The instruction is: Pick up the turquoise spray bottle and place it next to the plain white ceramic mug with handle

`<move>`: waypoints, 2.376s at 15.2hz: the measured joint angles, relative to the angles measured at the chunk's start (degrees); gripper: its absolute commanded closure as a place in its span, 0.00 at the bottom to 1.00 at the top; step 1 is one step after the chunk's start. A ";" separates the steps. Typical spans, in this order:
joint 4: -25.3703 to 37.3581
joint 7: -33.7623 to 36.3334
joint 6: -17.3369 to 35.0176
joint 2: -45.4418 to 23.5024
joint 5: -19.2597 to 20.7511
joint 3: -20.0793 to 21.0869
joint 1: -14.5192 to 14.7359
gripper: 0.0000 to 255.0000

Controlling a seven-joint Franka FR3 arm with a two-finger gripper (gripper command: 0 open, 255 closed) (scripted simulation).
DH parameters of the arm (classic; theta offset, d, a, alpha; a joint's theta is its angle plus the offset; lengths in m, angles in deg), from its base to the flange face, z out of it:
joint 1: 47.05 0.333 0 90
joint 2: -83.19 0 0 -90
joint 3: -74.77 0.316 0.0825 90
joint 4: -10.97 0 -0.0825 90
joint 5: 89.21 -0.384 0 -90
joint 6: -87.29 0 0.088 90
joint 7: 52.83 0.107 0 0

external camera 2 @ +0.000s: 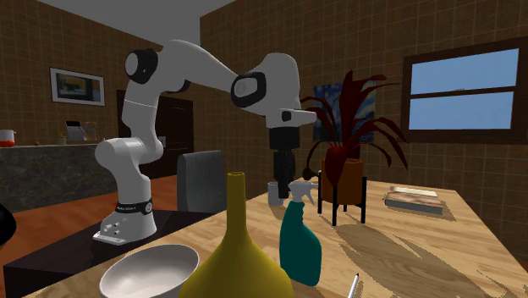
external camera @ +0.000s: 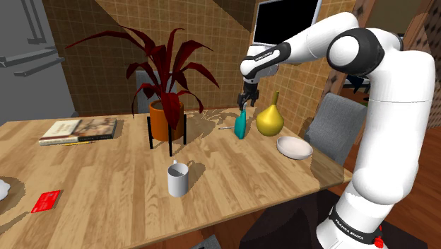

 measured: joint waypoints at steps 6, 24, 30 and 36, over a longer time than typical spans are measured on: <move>-0.02 -0.01 0.17 -0.13 -0.03 0.01 -0.01 1.00; 3.45 -0.08 -4.79 1.41 0.19 -0.06 0.09 1.00; 6.81 -0.18 -8.96 2.23 0.29 -0.09 0.15 1.00; 10.77 -0.50 -13.40 2.72 0.29 -0.17 0.06 1.00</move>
